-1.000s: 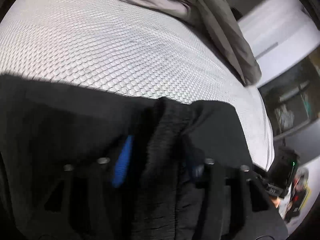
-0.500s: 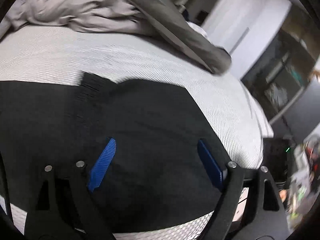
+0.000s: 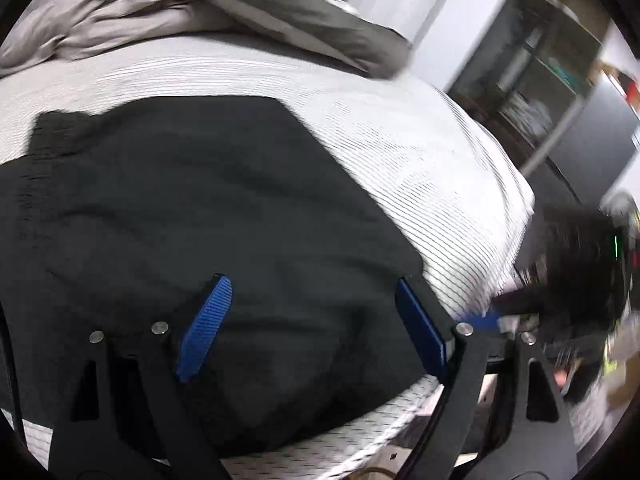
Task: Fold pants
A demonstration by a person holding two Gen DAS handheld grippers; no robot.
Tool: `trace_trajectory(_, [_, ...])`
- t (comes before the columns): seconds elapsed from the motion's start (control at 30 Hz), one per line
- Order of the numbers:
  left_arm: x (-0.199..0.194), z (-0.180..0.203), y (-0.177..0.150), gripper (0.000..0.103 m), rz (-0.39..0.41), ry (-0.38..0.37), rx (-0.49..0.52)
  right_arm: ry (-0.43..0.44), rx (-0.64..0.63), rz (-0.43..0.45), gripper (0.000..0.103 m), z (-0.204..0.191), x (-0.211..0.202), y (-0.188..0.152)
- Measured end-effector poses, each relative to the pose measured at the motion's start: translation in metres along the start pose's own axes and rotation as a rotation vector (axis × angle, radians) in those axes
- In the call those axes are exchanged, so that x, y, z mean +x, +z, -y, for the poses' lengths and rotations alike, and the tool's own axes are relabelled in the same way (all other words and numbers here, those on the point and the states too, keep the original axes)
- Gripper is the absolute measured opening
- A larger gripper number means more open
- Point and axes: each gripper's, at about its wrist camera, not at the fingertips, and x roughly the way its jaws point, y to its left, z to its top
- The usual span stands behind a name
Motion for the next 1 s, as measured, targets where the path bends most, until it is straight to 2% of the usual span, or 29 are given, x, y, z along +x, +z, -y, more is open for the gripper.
trace_trajectory(0.07, [0.008,0.019,-0.007,0.081,0.010,0.007,0.076,-0.012,0.070,0.083,0.038,0.012,-0.013,0.009])
trace_trajectory(0.13, [0.024,0.032,-0.013,0.083,-0.015,0.066,0.152,0.010,0.170,0.142,0.038,0.028,-0.018,0.022])
trace_trajectory(0.23, [0.034,0.048,-0.024,0.088,-0.038,0.148,0.248,0.004,0.228,0.139,0.041,0.037,-0.007,0.034])
trace_trajectory(0.3, [0.038,0.058,-0.029,0.095,-0.060,0.168,0.281,0.033,0.259,0.127,0.045,0.041,0.007,0.046])
trace_trajectory(0.4, [0.042,0.063,-0.037,0.097,-0.073,0.190,0.313,0.050,0.266,0.105,0.043,0.044,0.028,0.064])
trace_trajectory(0.43, [0.043,0.063,-0.037,0.097,-0.075,0.186,0.316,0.032,0.245,0.096,0.038,0.045,0.032,0.067])
trace_trajectory(0.47, [0.043,0.063,-0.037,0.098,-0.079,0.176,0.311,-0.005,0.216,0.086,0.029,0.043,0.040,0.075])
trace_trajectory(0.5, [0.043,0.064,-0.039,0.098,-0.086,0.164,0.302,-0.037,0.196,0.071,0.026,0.044,0.046,0.082])
trace_trajectory(0.6, [0.041,0.059,-0.042,0.098,-0.102,0.141,0.299,-0.060,0.194,0.034,0.025,0.055,0.066,0.117])
trace_trajectory(0.77, [0.041,0.053,-0.040,0.098,-0.114,0.110,0.324,-0.110,0.250,0.059,0.025,0.093,0.093,0.192])
trace_trajectory(0.83, [0.040,0.054,-0.040,0.098,-0.112,0.107,0.325,-0.157,0.259,0.068,0.023,0.107,0.105,0.221])
trace_trajectory(0.93, [0.042,0.054,-0.039,0.098,-0.105,0.102,0.327,-0.213,0.252,0.089,0.024,0.115,0.121,0.250])
trace_trajectory(1.0, [0.036,0.055,-0.039,0.098,-0.093,0.089,0.323,-0.225,0.278,0.087,0.024,0.114,0.120,0.254])
